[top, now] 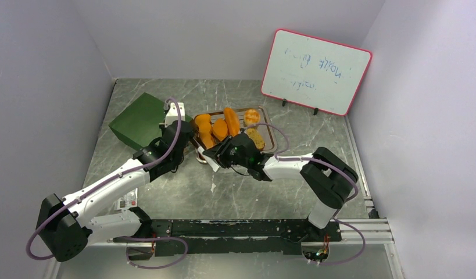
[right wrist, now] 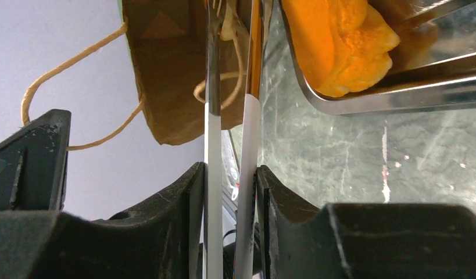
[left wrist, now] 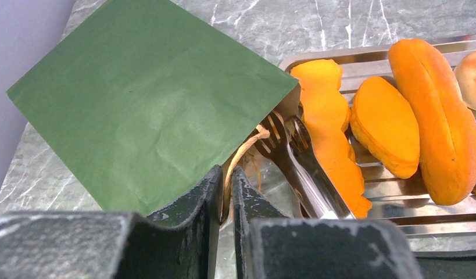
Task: Take the fake bread out of the paper bag
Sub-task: Take out the fake bread from the paper bag.
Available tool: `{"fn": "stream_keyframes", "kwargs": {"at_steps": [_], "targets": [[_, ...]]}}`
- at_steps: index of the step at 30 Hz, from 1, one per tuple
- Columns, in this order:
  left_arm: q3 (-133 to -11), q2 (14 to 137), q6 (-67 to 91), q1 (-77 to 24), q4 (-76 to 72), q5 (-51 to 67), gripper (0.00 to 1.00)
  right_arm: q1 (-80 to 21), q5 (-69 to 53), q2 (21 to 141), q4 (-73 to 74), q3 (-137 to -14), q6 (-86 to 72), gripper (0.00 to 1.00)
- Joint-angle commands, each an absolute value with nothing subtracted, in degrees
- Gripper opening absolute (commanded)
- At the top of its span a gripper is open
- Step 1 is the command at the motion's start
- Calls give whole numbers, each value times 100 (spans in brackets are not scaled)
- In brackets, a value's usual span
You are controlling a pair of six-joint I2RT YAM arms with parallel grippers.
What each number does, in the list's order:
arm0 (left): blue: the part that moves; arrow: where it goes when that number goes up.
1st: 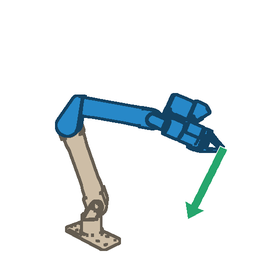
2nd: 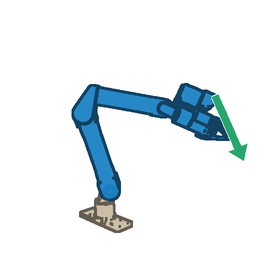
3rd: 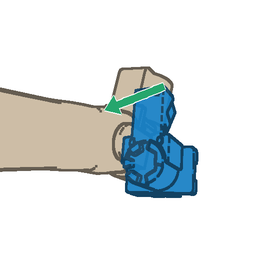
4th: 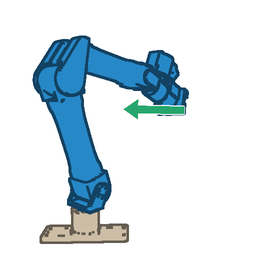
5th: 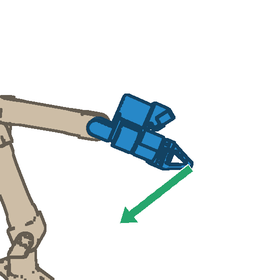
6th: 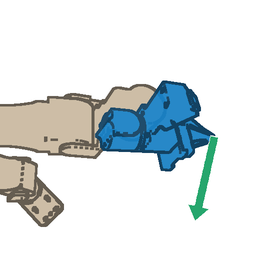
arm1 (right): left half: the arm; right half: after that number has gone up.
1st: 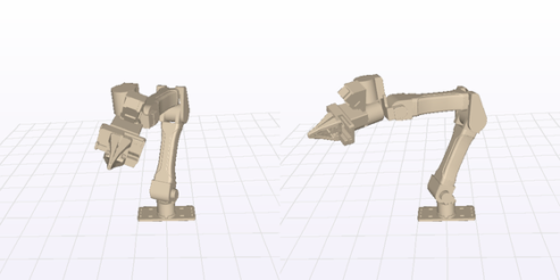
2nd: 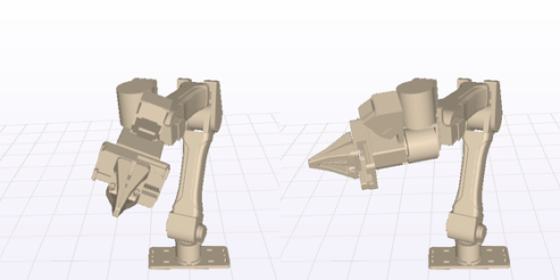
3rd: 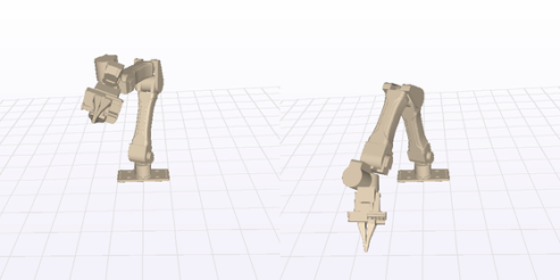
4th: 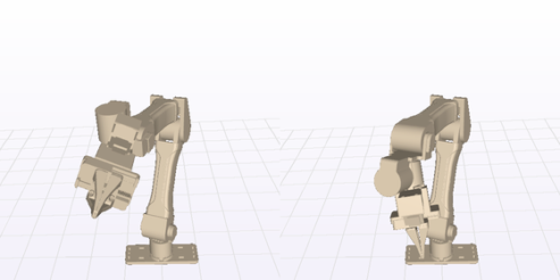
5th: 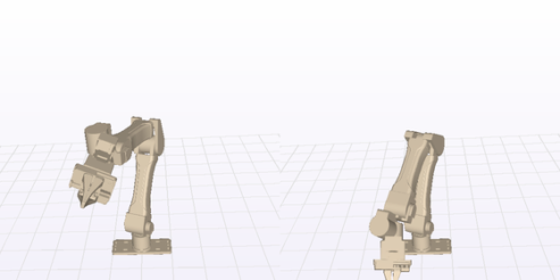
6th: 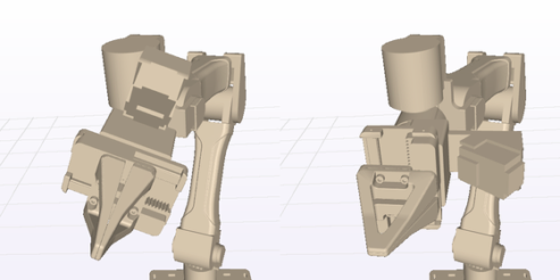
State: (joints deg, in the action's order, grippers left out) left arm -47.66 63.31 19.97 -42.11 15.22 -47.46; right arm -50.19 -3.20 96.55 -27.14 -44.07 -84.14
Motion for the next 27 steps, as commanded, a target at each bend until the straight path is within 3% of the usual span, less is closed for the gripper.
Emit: {"fn": "stream_keyframes", "kwargs": {"at_steps": [1,5,13,27], "targets": [[-4706,6231,2046,-4279,1547,-4859,7,-4993,-436,9801,-3377,-4668,-8582,34],[-4711,6223,2048,-4285,1551,-4855,7,-4990,-504,9965,-3503,-4783,-8637,28],[-4707,6258,2048,-4289,1551,-5139,7,-4992,-517,9878,-3563,-4718,-8622,0],[-4975,6756,2267,-4207,1400,-5508,7,-5036,-319,8913,-3405,-4212,-8380,0]]}}
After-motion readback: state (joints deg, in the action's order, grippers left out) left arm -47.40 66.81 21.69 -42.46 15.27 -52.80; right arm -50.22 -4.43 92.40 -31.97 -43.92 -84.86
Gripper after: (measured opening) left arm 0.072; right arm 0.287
